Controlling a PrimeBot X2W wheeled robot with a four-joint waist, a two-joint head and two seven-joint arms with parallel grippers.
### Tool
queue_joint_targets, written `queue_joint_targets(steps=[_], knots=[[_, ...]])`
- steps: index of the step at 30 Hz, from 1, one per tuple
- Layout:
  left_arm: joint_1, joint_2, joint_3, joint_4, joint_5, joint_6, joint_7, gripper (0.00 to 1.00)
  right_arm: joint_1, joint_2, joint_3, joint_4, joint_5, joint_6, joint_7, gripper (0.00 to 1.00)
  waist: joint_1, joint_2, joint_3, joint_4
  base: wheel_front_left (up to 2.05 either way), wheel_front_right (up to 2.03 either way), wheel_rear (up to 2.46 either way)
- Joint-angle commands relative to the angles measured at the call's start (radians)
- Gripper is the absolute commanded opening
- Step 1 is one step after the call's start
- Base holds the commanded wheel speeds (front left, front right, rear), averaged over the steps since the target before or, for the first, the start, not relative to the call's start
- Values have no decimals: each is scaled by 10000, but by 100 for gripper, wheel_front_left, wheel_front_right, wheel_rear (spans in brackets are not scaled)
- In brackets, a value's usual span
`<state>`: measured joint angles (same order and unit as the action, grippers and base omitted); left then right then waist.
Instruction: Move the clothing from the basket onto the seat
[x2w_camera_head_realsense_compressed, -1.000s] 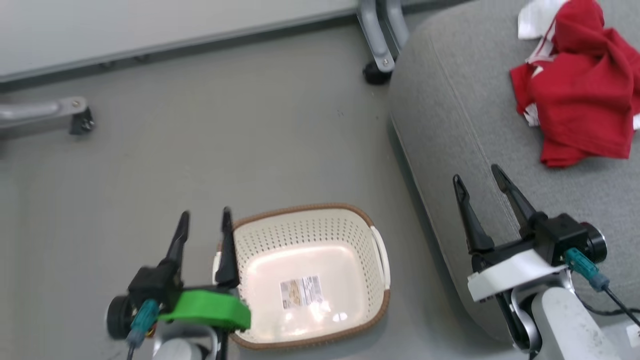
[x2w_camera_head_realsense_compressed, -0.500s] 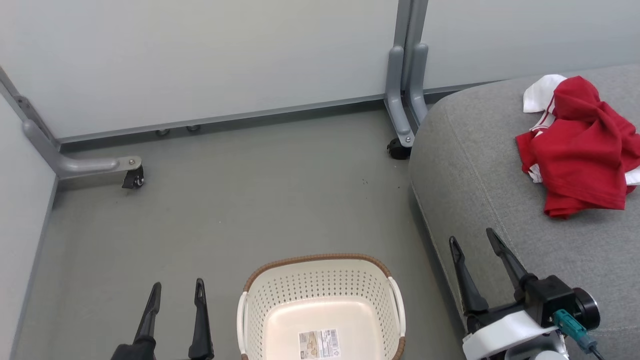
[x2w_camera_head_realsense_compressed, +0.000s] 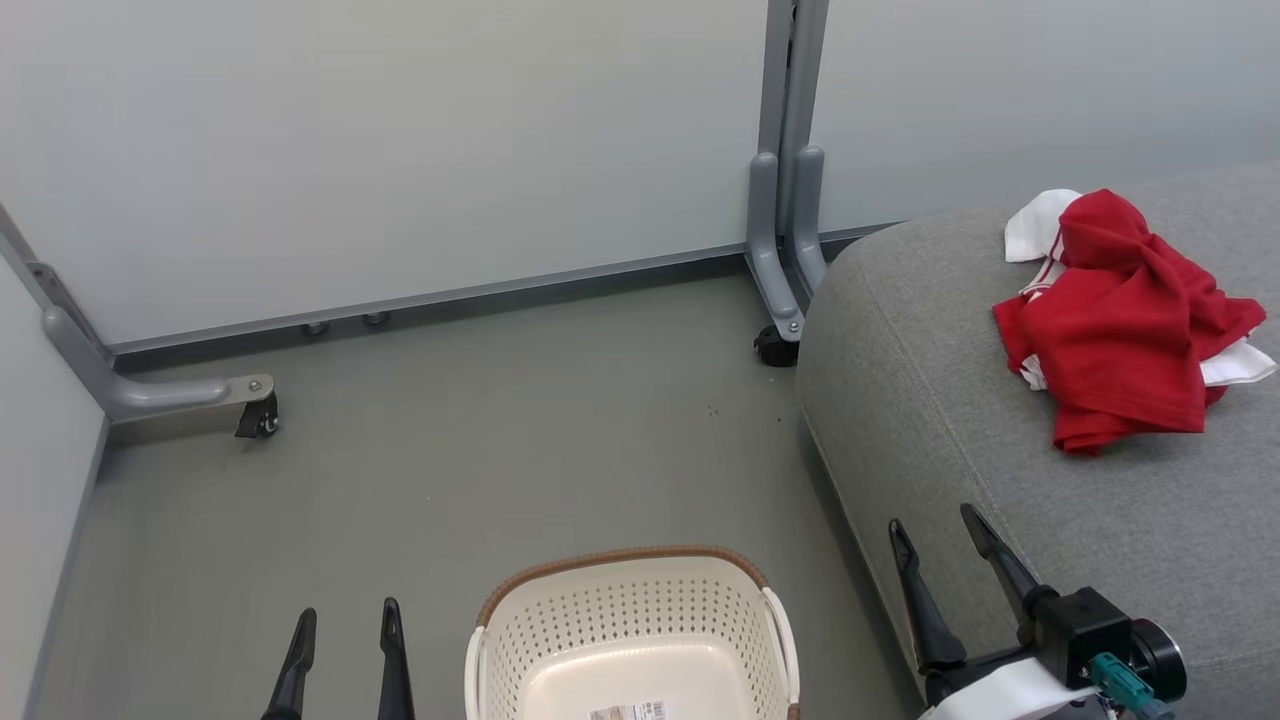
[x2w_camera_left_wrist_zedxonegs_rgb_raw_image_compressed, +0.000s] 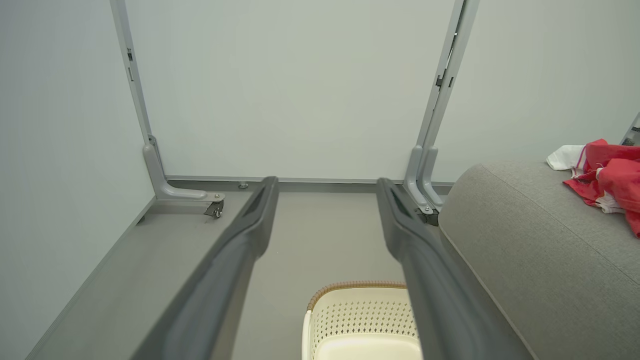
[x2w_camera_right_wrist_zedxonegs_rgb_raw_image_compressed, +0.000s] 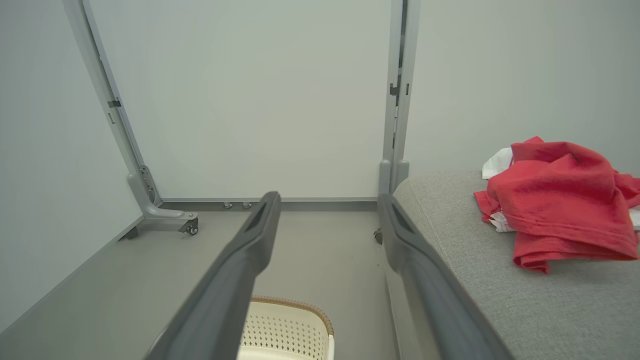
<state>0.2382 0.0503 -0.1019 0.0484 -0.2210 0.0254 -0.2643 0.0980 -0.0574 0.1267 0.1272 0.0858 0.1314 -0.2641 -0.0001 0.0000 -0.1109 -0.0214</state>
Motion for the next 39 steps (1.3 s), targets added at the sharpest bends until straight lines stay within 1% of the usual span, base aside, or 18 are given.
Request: queue_joint_targets(steps=[1, 7, 15, 17, 18, 22, 32, 39], knots=[[215, 7, 20, 40, -17, -11, 1, 100, 147, 2, 5, 40, -42, -14, -4, 100, 1, 0, -58, -56, 0, 0, 0], [238, 8, -67, 122, -99, -66, 1, 100, 226, 20, 166, 54, -107, -14, -4, 100, 1, 0, -87, -116, 0, 0, 0], [191, 9, -129, 108, -111, -108, 1, 100, 194, 31, 37, 29, -83, -14, -4, 100, 1, 0, 14, -160, 0, 0, 0], [186, 7, -153, 147, 122, -114, 1, 100, 207, 35, 0, 40, -40, -14, -4, 100, 1, 0, 11, -157, 0, 0, 0], [121, -4, -161, 158, 31, -88, 1, 0, 157, 54, 20, 43, -32, 2, 0, 0, 1, 0, 13, -159, 0, 0, 0], [121, -15, -218, 469, -2, -92, 16, 0, 282, 65, 29, 315, 112, 2, 9, 0, 1, 0, 19, -157, 0, 0, 0], [-374, 86, -9, 641, -2035, -278, 437, 0, -48, -57, -158, 406, 2348, 0, 409, 0, 1, 0, 110, -127, 0, 0, 0], [-699, 141, 125, 803, -3256, -412, 701, 0, -264, -117, -284, 486, 3683, 0, 659, 0, 1, 0, 171, -107, 0, 0, 0]])
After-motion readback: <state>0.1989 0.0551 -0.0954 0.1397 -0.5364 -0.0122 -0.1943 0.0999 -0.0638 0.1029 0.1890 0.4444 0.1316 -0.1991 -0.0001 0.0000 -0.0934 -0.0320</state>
